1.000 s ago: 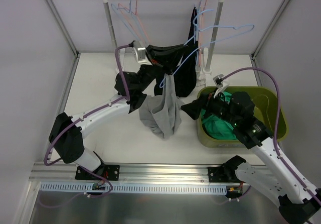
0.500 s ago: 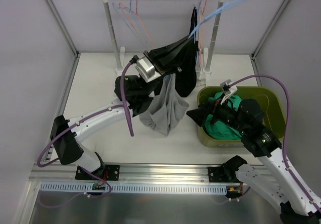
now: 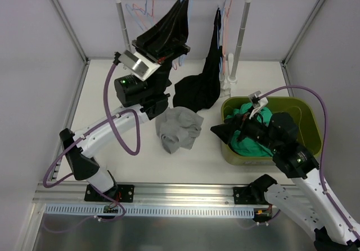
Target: Remove the tank top from the hanger
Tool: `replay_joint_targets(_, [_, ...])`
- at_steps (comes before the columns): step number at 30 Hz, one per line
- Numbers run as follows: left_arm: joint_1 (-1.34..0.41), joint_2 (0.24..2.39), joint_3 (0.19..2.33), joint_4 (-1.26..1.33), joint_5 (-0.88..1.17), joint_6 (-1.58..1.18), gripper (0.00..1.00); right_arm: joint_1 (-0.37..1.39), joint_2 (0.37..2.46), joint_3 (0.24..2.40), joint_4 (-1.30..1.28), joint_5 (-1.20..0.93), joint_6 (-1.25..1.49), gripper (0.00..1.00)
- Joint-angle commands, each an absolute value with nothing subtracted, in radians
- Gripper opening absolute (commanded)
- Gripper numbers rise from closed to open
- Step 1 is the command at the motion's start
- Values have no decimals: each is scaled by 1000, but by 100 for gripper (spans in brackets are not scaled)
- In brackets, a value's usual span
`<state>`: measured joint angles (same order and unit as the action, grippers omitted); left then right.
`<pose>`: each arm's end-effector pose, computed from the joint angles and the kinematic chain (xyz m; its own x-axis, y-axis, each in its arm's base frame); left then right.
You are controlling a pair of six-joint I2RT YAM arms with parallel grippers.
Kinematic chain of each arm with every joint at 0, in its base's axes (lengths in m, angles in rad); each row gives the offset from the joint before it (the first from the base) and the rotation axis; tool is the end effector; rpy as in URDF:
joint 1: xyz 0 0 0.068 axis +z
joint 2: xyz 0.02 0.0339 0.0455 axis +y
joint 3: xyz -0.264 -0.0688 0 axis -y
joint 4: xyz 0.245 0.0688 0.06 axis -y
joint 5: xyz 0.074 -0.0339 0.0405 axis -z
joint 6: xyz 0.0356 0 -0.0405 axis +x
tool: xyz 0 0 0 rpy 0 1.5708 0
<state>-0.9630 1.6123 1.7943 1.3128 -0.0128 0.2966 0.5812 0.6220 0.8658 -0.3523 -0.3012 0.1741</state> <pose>0.1542 -0.2209 0.5899 0.7843 -0.6157 -0.0763 0.6180 0.7861 0.0100 0.1079 0.0835 0.3730 -0.2227 0.0517 -0.9735 -0.7435 0.6369 0.2038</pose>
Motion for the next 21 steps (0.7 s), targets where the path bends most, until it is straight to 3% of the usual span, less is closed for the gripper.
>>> replay_joint_targets(1, [-973,1582,1609,1681,-67,359,0,578,600,905,-359,-299,155,96])
replay_joint_targets(7, [-985,1474,1282,1681,-569,328,0,578,580,905,-396,-269,130,97])
replay_joint_targets(11, [-992,1424,1149,1681,-701,259,0,577,583,908,-406,-261,115,97])
replay_joint_targets(21, [-973,1594,1362,1599,-952,336,0,577,600,908,-407,-258,117,97])
